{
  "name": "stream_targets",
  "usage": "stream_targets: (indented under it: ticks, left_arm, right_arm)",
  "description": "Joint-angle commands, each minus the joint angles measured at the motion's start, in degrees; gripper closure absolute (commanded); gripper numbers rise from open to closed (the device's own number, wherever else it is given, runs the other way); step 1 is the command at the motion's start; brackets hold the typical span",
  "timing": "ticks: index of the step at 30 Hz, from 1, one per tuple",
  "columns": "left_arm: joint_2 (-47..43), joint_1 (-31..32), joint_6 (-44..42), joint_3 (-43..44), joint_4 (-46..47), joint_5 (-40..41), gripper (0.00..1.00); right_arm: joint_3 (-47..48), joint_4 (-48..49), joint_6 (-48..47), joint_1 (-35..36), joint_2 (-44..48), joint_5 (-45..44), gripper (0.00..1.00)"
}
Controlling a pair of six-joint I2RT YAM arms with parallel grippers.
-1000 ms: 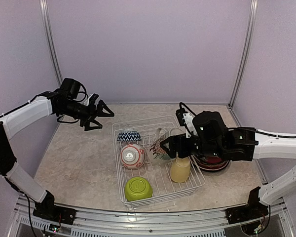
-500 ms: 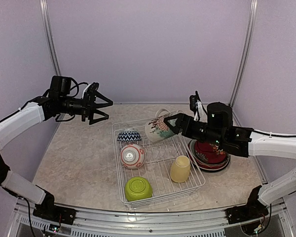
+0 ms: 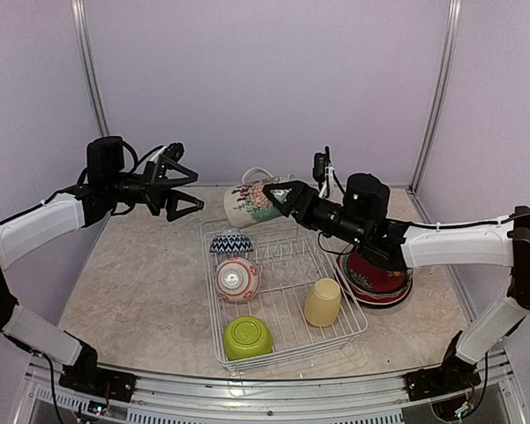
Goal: Unload the mixed dishes from the dish rack
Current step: Pass from the right arm to the left
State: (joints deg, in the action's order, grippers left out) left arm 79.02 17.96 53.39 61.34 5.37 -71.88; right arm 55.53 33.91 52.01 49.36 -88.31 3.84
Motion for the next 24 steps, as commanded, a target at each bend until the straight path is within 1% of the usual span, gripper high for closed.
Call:
stream_targets:
  ticks: [1, 10, 14, 18, 20, 24]
  left_arm:
    - [1.2, 0.3, 2.8, -0.7, 4.1, -1.9, 0.01]
    - [1.7, -0.2, 4.6, -1.5, 6.8, -2.1, 0.01]
    - [1.8, -0.8, 7.4, -2.4, 10.4, -2.4, 0.02]
    - [2.0, -1.4, 9.0, -3.1, 12.7, -2.6, 0.12]
    - [2.2, -1.5, 9.8, -3.3, 13.7, -2.7, 0.2]
    - [2.1, -1.6, 10.5, -3.5, 14.6, -2.8, 0.33]
  right_arm:
    - [6.1, 18.1, 3.2, -0.4, -2.8, 4.7, 1.0]
    - [10.8, 26.2, 9.9, 0.3, -11.6, 9.8, 1.0]
    - [12.6, 30.8, 12.7, 0.9, -15.9, 10.2, 1.0]
    - [14.3, 34.0, 13.3, 1.7, -19.3, 9.2, 1.0]
    - [15.3, 35.6, 13.6, 2.1, -21.4, 8.8, 1.0]
    - [16.3, 40.5, 15.7, 2.4, -25.3, 8.4, 1.0]
